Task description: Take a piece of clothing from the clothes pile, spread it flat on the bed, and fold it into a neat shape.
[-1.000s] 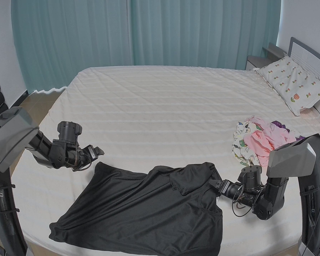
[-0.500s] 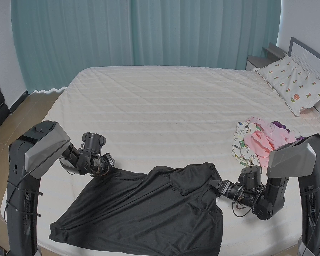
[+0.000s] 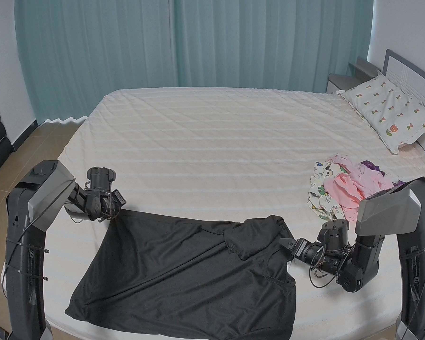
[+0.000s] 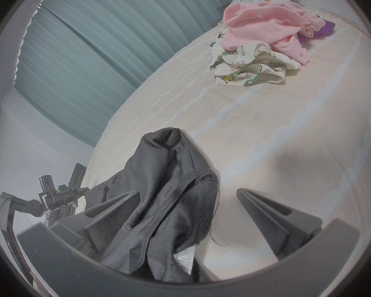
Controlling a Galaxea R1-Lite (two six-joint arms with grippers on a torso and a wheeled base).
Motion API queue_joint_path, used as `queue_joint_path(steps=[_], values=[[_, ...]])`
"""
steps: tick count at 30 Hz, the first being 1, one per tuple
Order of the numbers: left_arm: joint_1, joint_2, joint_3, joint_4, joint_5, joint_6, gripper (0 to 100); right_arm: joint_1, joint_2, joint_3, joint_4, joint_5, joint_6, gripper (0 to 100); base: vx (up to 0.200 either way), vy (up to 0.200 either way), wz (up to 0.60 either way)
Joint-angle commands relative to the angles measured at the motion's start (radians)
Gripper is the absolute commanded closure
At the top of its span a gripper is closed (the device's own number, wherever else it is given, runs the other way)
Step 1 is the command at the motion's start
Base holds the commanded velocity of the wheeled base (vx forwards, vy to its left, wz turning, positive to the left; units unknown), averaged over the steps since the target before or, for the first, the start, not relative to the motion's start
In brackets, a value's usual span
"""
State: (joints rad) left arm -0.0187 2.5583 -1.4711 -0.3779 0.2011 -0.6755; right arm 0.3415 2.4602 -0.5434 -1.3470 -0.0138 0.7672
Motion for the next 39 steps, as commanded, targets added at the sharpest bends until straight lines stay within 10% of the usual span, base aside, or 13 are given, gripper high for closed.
queue_joint_path(steps=[1, 19, 20, 30, 39], values=[[0.063, 0.019, -0.055, -0.001, 0.012, 0.014, 100, 0.001, -0.003, 0.000, -0.001, -0.008, 0.003, 0, 0.000, 0.000, 0.00], [0.186, 0.111, -0.173, -0.003, 0.093, 0.059, 100, -0.002, 0.005, -0.012, -0.001, -0.018, 0.024, 0, 0.000, 0.000, 0.00], [0.186, 0.108, -0.173, -0.003, 0.093, 0.056, 0, -0.001, 0.005, -0.012, -0.001, -0.018, 0.024, 0, 0.000, 0.000, 0.00], [0.220, -0.049, -0.064, 0.002, 0.040, 0.013, 0, 0.051, 0.020, -0.012, -0.007, 0.003, -0.008, 0, 0.000, 0.000, 0.00], [0.195, -0.279, 0.273, -0.003, -0.101, -0.147, 0, 0.047, 0.080, -0.107, 0.034, 0.186, -0.217, 0, 0.000, 0.000, 0.00]])
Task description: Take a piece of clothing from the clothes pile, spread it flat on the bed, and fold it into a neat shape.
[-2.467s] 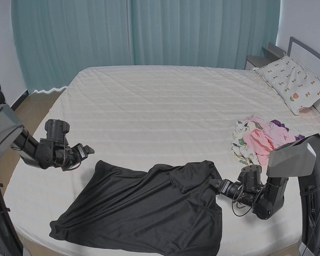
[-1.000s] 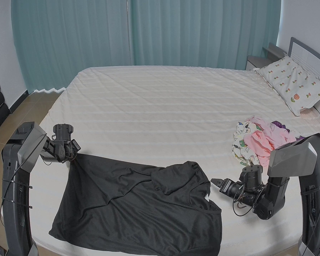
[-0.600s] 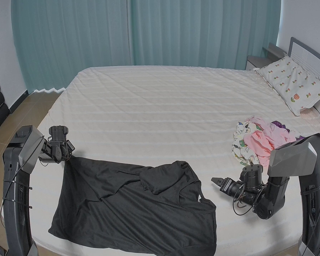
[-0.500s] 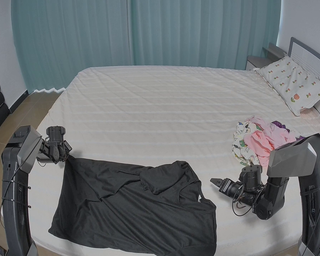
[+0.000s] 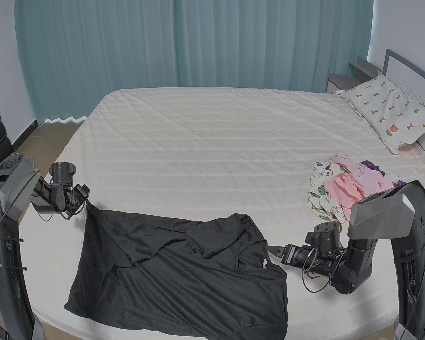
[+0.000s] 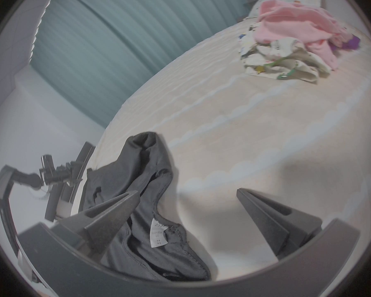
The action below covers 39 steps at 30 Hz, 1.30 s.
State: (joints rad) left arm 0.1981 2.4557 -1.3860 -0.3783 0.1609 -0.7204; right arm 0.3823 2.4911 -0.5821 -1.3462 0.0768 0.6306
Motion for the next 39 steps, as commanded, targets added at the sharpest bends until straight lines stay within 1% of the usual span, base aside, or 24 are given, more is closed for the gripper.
queue_joint_path(steps=[1, 3, 4, 5, 6, 8, 9, 11, 12, 13, 14, 15, 17, 25, 30, 31, 32, 34, 35, 36, 39], values=[[-0.031, -0.199, 0.223, -0.002, -0.067, -0.132, 0, 0.006, 0.049, -0.076, 0.042, 0.130, -0.081, 0, 0.000, 0.000, 0.00], [-0.046, -0.244, 0.311, -0.004, -0.098, -0.185, 0, 0.006, 0.052, -0.093, 0.061, 0.192, -0.080, 0, 0.000, 0.000, 0.00], [-0.060, -0.258, 0.346, -0.008, -0.116, -0.195, 0, 0.006, 0.052, -0.096, 0.067, 0.212, -0.081, 0, 0.000, 0.000, 0.00], [-0.060, -0.258, 0.346, -0.008, -0.116, -0.195, 0, 0.006, 0.052, -0.096, 0.067, 0.212, -0.081, 0, 0.000, 0.000, 0.00], [-0.077, -0.299, 0.453, -0.077, -0.175, -0.220, 0, 0.004, 0.054, -0.117, 0.090, 0.230, -0.088, 0, 0.000, 0.000, 0.00], [-0.078, -0.308, 0.495, -0.126, -0.185, -0.235, 0, 0.003, 0.054, -0.136, 0.104, 0.230, -0.088, 0, 0.000, 0.000, 0.00], [-0.083, -0.317, 0.553, -0.217, -0.195, -0.271, 0, 0.001, 0.052, -0.154, 0.131, 0.230, -0.089, 0, 0.000, 0.000, 0.00], [-0.088, -0.319, 0.616, -0.329, -0.196, -0.294, 0, 0.001, 0.051, -0.163, 0.160, 0.232, -0.109, 0, 0.000, 0.000, 0.00], [-0.088, -0.319, 0.616, -0.329, -0.196, -0.294, 0, 0.001, 0.051, -0.163, 0.160, 0.232, -0.109, 0, 0.000, 0.000, 0.00], [-0.094, -0.313, 0.656, -0.401, -0.195, -0.292, 0, 0.000, 0.052, -0.171, 0.171, 0.230, -0.141, 0, 0.000, 0.000, 0.00], [-0.095, -0.313, 0.657, -0.404, -0.195, -0.294, 0, 0.000, 0.052, -0.171, 0.171, 0.230, -0.147, 100, 0.000, 0.000, 0.00], [-0.098, -0.313, 0.667, -0.433, -0.195, -0.294, 0, -0.002, 0.052, -0.174, 0.180, 0.232, -0.178, 100, 0.000, 0.000, 0.00], [-0.098, -0.314, 0.663, -0.435, -0.195, -0.294, 0, 0.003, 0.051, -0.177, 0.190, 0.230, -0.193, 100, 0.000, 0.000, 0.00], [-0.097, -0.285, 0.642, -0.442, -0.193, -0.294, 0, -0.017, 0.026, -0.150, 0.173, 0.230, -0.193, 100, 0.000, 0.000, 0.00], [-0.098, -0.259, 0.627, -0.444, -0.193, -0.292, 0, -0.088, -0.078, -0.070, 0.173, 0.230, -0.192, 100, 0.000, 0.000, 0.00], [-0.098, -0.259, 0.627, -0.444, -0.193, -0.292, 0, -0.088, -0.078, -0.070, 0.173, 0.230, -0.192, 100, 0.000, 0.000, 0.00], [-0.098, -0.251, 0.616, -0.442, -0.195, -0.292, 0, -0.120, -0.107, -0.039, 0.173, 0.230, -0.195, 100, 0.000, 0.000, 0.00], [-0.098, -0.241, 0.610, -0.442, -0.193, -0.290, 0, -0.157, -0.132, -0.007, 0.171, 0.232, -0.201, 100, 0.000, 0.000, 0.00], [-0.098, -0.241, 0.608, -0.442, -0.193, -0.290, 0, -0.158, -0.133, -0.005, 0.171, 0.232, -0.201, 100, 0.000, 0.000, 0.00], [-0.098, -0.235, 0.602, -0.441, -0.193, -0.290, 0, -0.188, -0.152, 0.016, 0.173, 0.235, -0.201, 100, 0.000, 0.000, 0.00], [-0.098, -0.222, 0.596, -0.441, -0.193, -0.290, 0, -0.224, -0.150, 0.036, 0.174, 0.235, -0.221, 100, 0.000, 0.000, 0.00]])
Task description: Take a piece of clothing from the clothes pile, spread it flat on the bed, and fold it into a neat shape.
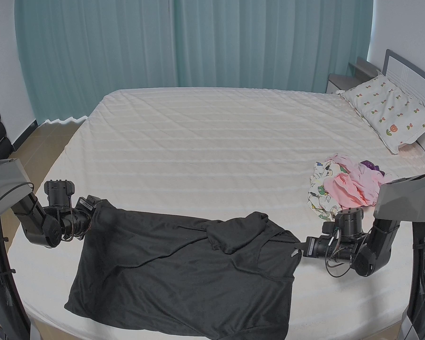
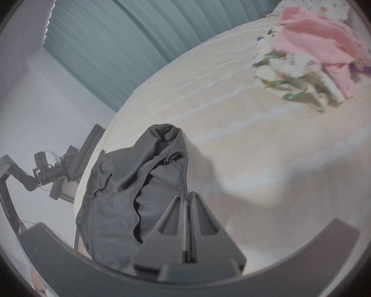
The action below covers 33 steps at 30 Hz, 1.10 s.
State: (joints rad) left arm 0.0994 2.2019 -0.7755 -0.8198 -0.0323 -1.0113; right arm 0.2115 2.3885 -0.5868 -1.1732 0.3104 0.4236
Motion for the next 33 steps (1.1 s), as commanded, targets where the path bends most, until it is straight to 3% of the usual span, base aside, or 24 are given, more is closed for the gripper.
queue_joint_path(steps=[1, 10, 14, 19, 23, 33], values=[[0.000, 0.033, -0.014, 0.001, 0.000, 0.000, 0, -0.063, -0.042, 0.045, 0.001, 0.003, -0.026, 100, 0.000, 0.000, 0.00], [-0.012, 0.094, -0.122, 0.024, 0.000, 0.028, 0, -0.109, 0.006, 0.019, -0.003, -0.005, -0.052, 100, 0.000, 0.000, 0.00], [-0.012, 0.142, -0.235, 0.093, 0.006, 0.114, 0, -0.124, 0.012, 0.015, -0.005, -0.002, -0.049, 100, 0.000, 0.000, 0.00], [-0.026, 0.214, -0.390, 0.223, 0.008, 0.135, 0, -0.126, 0.046, 0.002, -0.068, -0.016, -0.045, 100, 0.000, 0.000, 0.00], [-0.040, 0.242, -0.421, 0.248, 0.008, 0.172, 0, -0.155, 0.075, -0.045, -0.074, -0.053, -0.043, 100, 0.000, 0.000, 0.00], [-0.076, 0.298, -0.488, 0.251, -0.003, 0.230, 0, -0.167, 0.095, -0.050, -0.085, -0.050, -0.040, 100, 0.000, 0.000, 0.00]])
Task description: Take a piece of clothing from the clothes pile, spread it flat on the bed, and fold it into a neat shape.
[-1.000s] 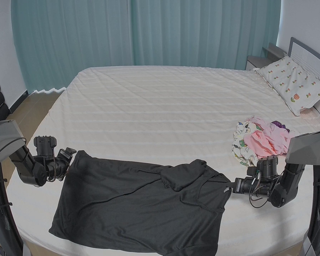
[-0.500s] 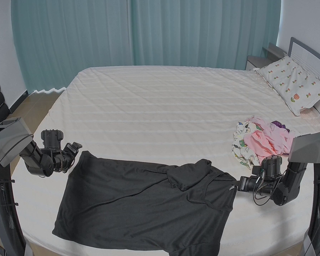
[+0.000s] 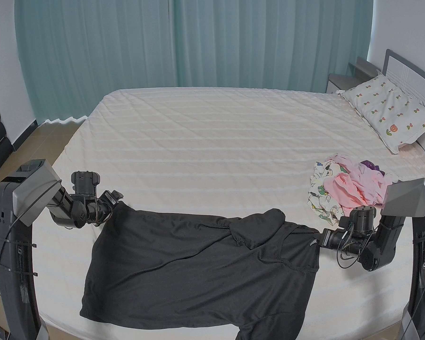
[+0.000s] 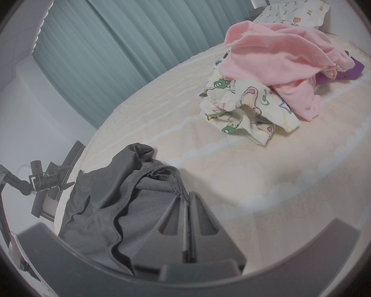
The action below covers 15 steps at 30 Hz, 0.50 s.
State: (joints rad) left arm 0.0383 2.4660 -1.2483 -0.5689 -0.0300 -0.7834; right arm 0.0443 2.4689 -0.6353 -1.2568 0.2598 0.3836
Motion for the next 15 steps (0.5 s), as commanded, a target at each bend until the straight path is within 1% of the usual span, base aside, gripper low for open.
queue_joint_path(steps=[1, 4, 5, 8, 10, 11, 13, 15], values=[[-0.020, 0.037, -0.017, 0.000, -0.005, 0.003, 0, 0.000, 0.015, -0.001, -0.001, 0.001, 0.000, 100, 0.000, 0.000, 0.00], [-0.029, 0.056, -0.034, -0.003, -0.002, 0.010, 0, 0.002, 0.015, 0.002, -0.003, 0.001, 0.001, 100, 0.000, 0.000, 0.00], [-0.032, 0.064, -0.062, 0.000, 0.002, 0.019, 0, 0.005, 0.015, 0.008, -0.019, 0.001, 0.009, 100, 0.000, 0.000, 0.00], [-0.037, 0.074, -0.083, 0.001, 0.001, 0.023, 0, 0.008, 0.016, 0.011, -0.038, -0.001, 0.017, 100, 0.000, 0.000, 0.00], [-0.043, 0.107, -0.122, 0.004, 0.018, 0.047, 0, 0.014, 0.015, 0.013, -0.044, -0.001, 0.020, 100, 0.000, 0.000, 0.00], [-0.041, 0.113, -0.131, 0.009, 0.033, 0.061, 100, 0.016, 0.015, 0.013, -0.044, -0.001, 0.020, 100, 0.000, 0.000, 0.00], [-0.038, 0.123, -0.151, 0.018, 0.056, 0.073, 100, 0.016, 0.015, 0.011, -0.044, -0.001, 0.021, 100, 0.000, 0.000, 0.00], [-0.038, 0.123, -0.151, 0.018, 0.056, 0.073, 100, 0.016, 0.015, 0.011, -0.044, -0.001, 0.021, 100, 0.000, 0.000, 0.00]])
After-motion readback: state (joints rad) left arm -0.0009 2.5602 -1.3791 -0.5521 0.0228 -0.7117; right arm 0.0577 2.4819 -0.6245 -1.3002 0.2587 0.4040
